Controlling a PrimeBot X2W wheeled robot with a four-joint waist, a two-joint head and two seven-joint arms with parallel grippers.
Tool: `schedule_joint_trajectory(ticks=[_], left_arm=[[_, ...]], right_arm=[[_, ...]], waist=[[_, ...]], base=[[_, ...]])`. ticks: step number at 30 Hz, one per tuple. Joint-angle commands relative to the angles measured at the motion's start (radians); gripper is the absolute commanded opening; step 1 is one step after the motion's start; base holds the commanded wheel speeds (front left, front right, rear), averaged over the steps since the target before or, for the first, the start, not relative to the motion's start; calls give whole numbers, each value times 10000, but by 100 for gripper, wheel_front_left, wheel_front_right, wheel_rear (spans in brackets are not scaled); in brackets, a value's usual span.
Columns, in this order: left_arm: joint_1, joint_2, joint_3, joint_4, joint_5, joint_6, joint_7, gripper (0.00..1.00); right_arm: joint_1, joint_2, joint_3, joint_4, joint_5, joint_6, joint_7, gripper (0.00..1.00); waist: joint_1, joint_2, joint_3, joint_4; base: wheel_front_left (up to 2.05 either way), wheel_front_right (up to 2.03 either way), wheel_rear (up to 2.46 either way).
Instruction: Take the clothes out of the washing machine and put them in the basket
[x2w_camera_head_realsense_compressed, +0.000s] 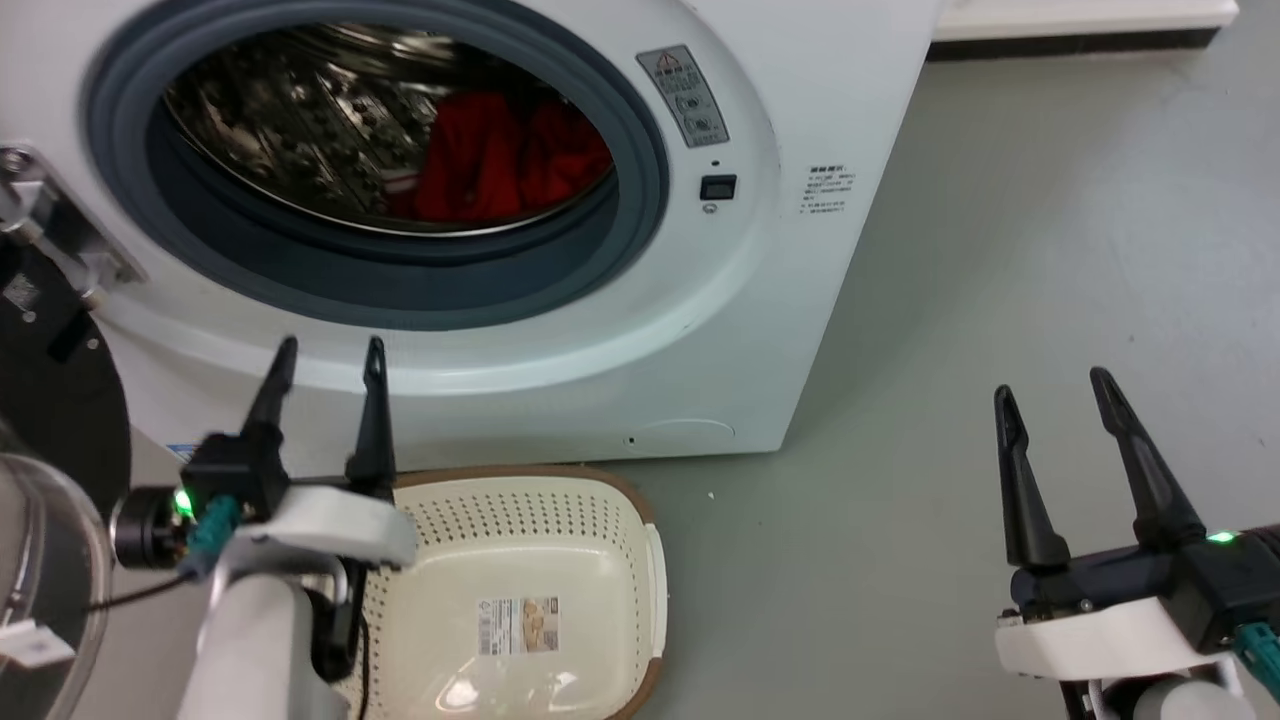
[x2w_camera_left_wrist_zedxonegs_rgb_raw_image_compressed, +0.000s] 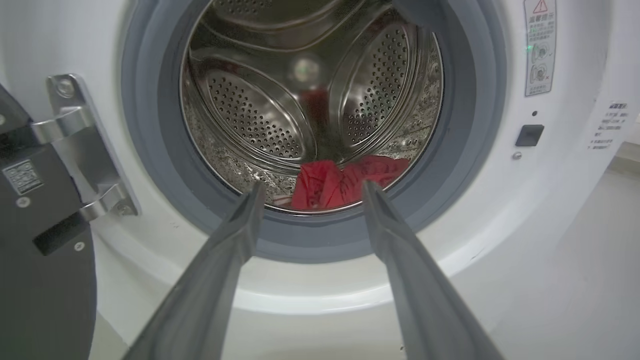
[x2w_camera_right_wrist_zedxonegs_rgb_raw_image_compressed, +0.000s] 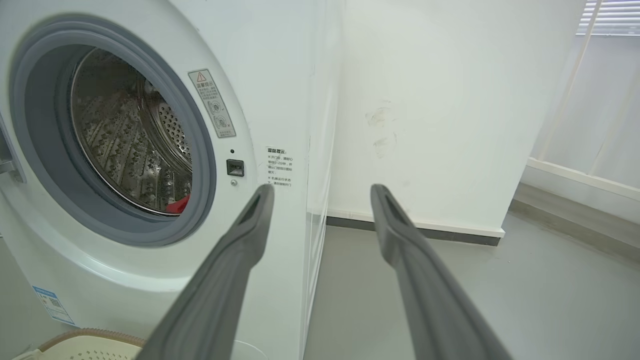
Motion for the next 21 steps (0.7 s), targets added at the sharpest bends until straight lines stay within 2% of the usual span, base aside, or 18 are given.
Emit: schedule_joint_trajectory(ticks=[1,7,14,19,21], left_arm=[[-453,138,101,173,57,-60,-28,100],[-2835,901,319,1471,201,-254,-26,100],[-5432,1811,46,3011,552,-369,-28,100],[-7157,2342,22,4142,584,-394,-23,100],[-7938,2609,139,4567,575,-245,9,100]], right_arm=[[-226,-7,19,-65,61,-7,-21,100],[-959,1,69,-342,292,-7,-21,100],[-1659,1,-48,-643,624,-7,-21,100],[-2137,4,-27,-899,933,-7,-21,100],[-2302,4,-9,-994,1101,-7,-20,100]], waist=[[-1,-1,790,-397],[-1,-1,2169,-984],[-1,-1,3572,-1555],[-1,-1,4484,-1905],[-1,-1,4816,-2037]], base=[[0,0,0],[0,0,0],[0,0,0],[0,0,0],[0,0,0]])
